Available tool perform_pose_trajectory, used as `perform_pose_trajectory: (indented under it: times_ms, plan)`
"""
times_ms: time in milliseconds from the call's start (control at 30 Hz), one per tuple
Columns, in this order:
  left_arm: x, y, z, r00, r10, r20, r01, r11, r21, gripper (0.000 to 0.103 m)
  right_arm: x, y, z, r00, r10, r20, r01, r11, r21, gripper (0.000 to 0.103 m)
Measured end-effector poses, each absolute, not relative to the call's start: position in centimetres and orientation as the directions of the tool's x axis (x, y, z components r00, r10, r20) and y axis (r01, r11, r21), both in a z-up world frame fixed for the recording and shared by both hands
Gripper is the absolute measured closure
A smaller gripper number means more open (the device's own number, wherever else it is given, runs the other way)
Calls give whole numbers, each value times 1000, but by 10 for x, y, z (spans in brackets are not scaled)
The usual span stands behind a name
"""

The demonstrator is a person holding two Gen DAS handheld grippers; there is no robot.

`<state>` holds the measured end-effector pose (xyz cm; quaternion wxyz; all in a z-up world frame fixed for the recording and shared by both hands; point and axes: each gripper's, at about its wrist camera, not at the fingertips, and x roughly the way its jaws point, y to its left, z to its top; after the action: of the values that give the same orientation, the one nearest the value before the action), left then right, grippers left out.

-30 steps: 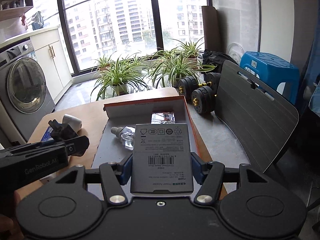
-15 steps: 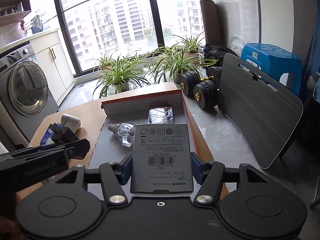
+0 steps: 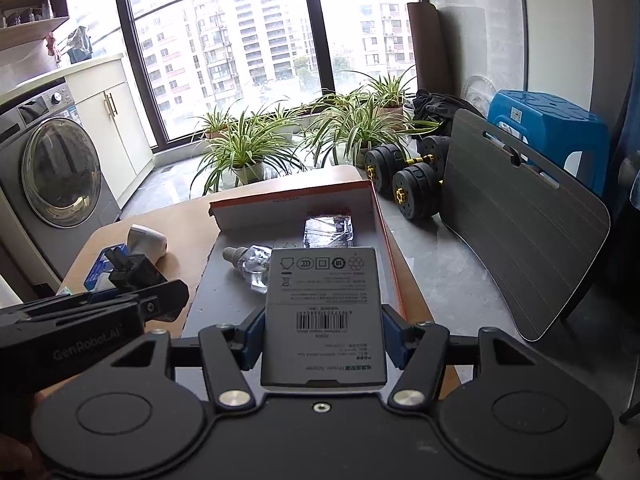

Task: Organize rigid objects

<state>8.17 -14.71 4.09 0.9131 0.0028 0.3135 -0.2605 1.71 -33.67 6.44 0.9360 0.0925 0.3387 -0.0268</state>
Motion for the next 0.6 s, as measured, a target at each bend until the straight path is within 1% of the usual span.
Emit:
perform_pose_trajectory:
  times_ms: [600]
  plan:
    - [70,-143,50,675,-489,-553,482,859,-170,67,11,-333,74,779,11,-627,104,984,145,32]
